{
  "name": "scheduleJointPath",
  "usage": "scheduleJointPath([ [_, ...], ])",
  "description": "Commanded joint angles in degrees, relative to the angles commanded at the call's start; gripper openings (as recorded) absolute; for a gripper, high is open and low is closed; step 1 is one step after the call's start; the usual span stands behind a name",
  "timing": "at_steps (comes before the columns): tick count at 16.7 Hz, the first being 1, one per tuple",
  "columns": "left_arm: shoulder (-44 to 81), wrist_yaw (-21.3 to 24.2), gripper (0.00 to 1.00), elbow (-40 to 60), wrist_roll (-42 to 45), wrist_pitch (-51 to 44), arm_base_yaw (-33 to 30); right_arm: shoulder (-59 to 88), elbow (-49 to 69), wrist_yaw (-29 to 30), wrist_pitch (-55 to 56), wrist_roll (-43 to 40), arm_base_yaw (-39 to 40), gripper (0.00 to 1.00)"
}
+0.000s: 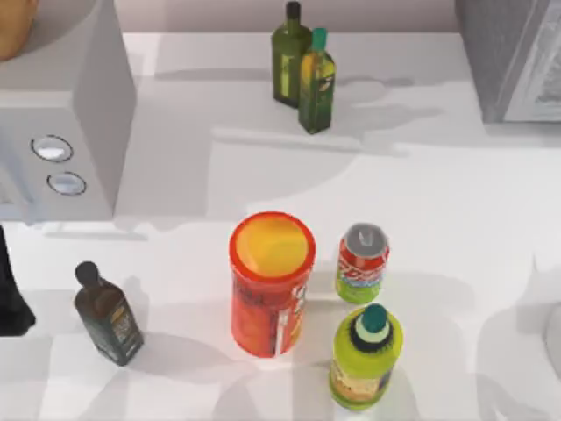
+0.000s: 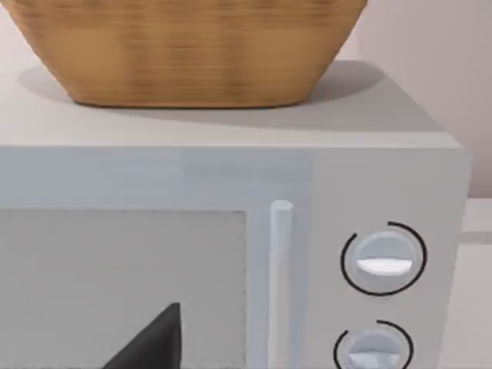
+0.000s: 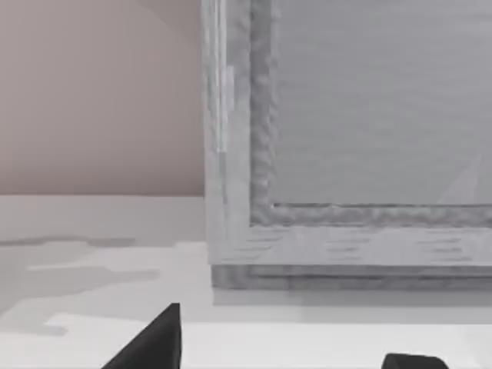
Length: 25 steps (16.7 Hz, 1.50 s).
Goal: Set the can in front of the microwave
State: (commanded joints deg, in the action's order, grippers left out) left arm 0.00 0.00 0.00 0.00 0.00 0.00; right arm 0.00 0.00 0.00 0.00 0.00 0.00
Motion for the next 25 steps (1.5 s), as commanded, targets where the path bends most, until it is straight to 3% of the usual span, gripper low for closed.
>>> scheduleJointPath([
  [5, 3.5, 0.1, 1.0, 3.5, -0.1, -2.8, -1.8, 0.0, 0.0, 0.0, 0.0, 0.0, 0.0, 1.0],
  [9, 16.5, 0.3, 1.0, 16.5, -0.4, -12.3, -7.4, 0.0, 0.0, 0.0, 0.0, 0.0, 0.0, 1.0],
  [25, 116.9, 0.1, 1.0, 112.7, -2.0, -72.9, -41.0, 0.0, 0.0, 0.0, 0.0, 0.0, 0.0, 1.0],
])
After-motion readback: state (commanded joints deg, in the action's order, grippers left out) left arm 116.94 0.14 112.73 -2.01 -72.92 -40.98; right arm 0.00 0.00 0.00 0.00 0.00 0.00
